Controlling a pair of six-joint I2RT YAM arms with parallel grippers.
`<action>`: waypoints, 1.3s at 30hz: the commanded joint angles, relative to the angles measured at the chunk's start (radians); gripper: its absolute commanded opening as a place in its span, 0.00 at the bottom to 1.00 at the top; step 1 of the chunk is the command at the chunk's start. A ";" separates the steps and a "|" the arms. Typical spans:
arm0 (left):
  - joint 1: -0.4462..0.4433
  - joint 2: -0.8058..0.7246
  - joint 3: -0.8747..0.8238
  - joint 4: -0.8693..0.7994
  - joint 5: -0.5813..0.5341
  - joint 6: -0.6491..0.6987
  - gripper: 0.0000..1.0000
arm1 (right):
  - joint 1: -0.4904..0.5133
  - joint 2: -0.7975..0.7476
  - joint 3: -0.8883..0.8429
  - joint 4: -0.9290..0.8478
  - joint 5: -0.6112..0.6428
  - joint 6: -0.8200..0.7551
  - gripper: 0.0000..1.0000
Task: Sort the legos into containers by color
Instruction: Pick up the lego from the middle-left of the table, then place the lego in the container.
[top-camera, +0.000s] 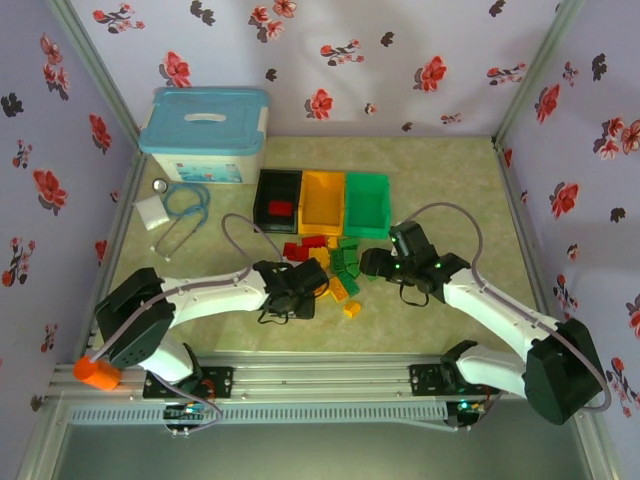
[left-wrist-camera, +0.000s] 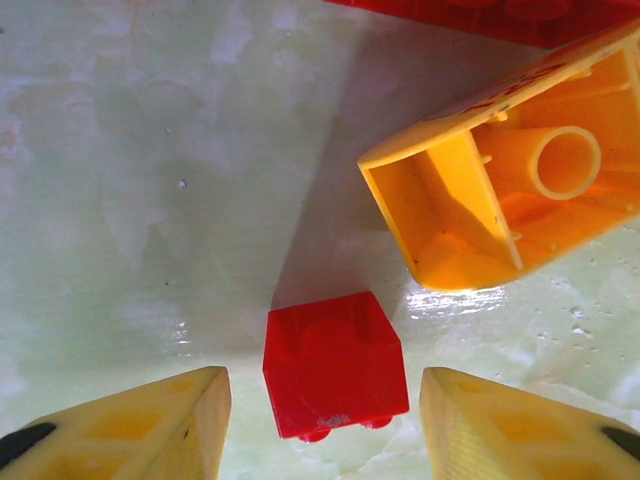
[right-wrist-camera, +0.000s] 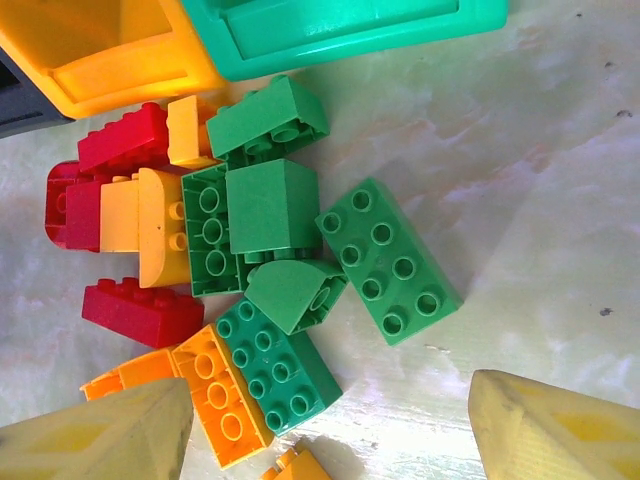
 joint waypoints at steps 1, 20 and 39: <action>-0.008 0.026 0.021 0.001 -0.028 -0.027 0.51 | 0.007 -0.006 0.004 0.009 0.027 0.014 0.73; -0.009 0.059 0.048 -0.010 -0.075 0.014 0.25 | 0.007 -0.027 -0.007 0.008 0.023 0.030 0.73; 0.392 -0.070 0.265 -0.066 -0.087 0.305 0.24 | 0.030 -0.044 0.008 0.016 0.005 0.019 0.75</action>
